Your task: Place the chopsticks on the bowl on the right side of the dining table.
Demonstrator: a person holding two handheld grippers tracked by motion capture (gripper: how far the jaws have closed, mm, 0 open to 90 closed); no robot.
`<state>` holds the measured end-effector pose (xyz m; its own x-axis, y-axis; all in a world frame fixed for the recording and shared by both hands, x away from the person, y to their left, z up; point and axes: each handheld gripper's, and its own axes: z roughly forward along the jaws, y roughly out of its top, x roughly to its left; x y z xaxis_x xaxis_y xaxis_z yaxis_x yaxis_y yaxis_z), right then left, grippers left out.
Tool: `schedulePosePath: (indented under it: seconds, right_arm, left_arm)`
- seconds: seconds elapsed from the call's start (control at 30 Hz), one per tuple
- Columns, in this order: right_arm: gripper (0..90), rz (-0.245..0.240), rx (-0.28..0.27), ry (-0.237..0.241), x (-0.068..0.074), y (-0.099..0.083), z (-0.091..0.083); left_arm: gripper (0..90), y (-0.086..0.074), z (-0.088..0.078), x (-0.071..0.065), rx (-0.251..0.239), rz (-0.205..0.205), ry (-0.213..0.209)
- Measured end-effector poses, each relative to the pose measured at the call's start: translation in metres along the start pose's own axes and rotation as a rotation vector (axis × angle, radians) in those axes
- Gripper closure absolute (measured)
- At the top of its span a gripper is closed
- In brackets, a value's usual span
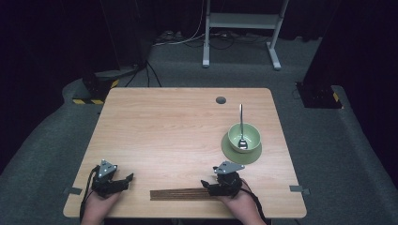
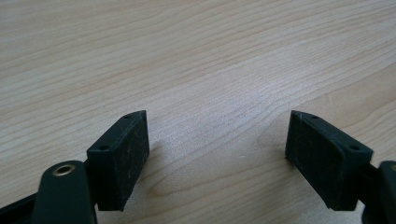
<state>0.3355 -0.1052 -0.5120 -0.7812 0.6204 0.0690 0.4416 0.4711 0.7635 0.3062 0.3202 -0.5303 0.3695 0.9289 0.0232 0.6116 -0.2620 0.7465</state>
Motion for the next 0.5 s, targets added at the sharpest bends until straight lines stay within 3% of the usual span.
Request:
schedulePosePath:
  seconds: [0.13, 0.5]
  right_arm:
    - [32.4, -0.031, 0.017, 0.014, 0.009, 0.001, 0.006]
    - [45.6, -0.066, 0.035, 0.059, 0.022, 0.003, 0.011]
  left_arm:
    - [22.4, 0.000, 0.001, 0.003, 0.006, -0.030, -0.009]
    - [25.0, 0.000, 0.000, 0.003, 0.002, -0.032, 0.001]
